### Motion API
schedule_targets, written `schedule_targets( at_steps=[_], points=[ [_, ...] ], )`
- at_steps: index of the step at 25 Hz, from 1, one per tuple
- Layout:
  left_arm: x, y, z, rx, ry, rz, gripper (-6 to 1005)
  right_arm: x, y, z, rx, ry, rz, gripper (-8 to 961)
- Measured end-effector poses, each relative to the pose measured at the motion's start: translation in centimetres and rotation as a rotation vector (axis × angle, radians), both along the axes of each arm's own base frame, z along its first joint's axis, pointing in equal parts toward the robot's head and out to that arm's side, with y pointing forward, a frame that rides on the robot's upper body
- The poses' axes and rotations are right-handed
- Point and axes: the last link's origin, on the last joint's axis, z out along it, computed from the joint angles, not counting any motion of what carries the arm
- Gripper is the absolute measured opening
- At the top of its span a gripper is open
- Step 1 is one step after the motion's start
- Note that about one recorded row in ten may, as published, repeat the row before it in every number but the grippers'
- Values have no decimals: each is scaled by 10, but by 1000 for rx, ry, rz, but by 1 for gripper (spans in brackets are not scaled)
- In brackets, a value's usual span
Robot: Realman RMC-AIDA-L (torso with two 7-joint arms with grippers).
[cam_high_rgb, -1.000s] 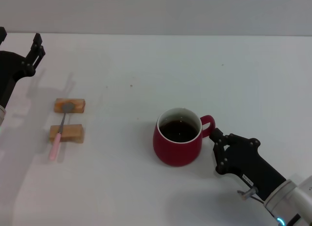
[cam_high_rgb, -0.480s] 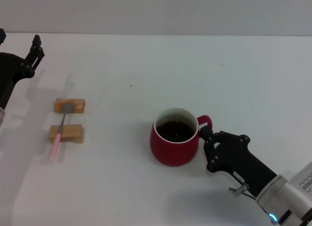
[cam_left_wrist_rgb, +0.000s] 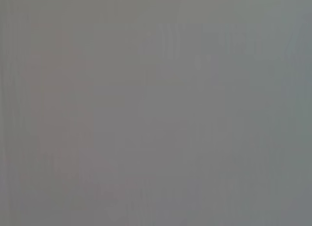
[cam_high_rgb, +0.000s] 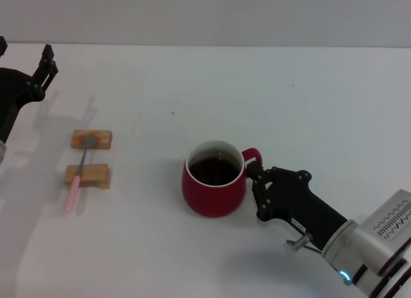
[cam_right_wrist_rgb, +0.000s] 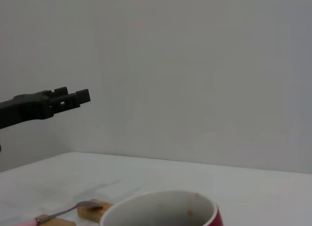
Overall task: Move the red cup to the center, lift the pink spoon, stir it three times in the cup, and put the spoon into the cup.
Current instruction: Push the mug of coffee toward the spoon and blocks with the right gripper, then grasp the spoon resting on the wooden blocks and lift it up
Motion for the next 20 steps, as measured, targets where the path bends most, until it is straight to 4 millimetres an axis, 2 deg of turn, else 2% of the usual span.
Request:
schedule_targets(
  at_steps=[7,14,20],
  points=[
    [-1,-2,0,2,0,1,794,-2,2,0,0,1,7,-1],
    [-3,-3,2,9,-3,5,789,6,-19,11,73,62,-8,0],
    [-3,-3,2,10,-3,7,784,25,-38,31,214,57,-50,0]
  ],
)
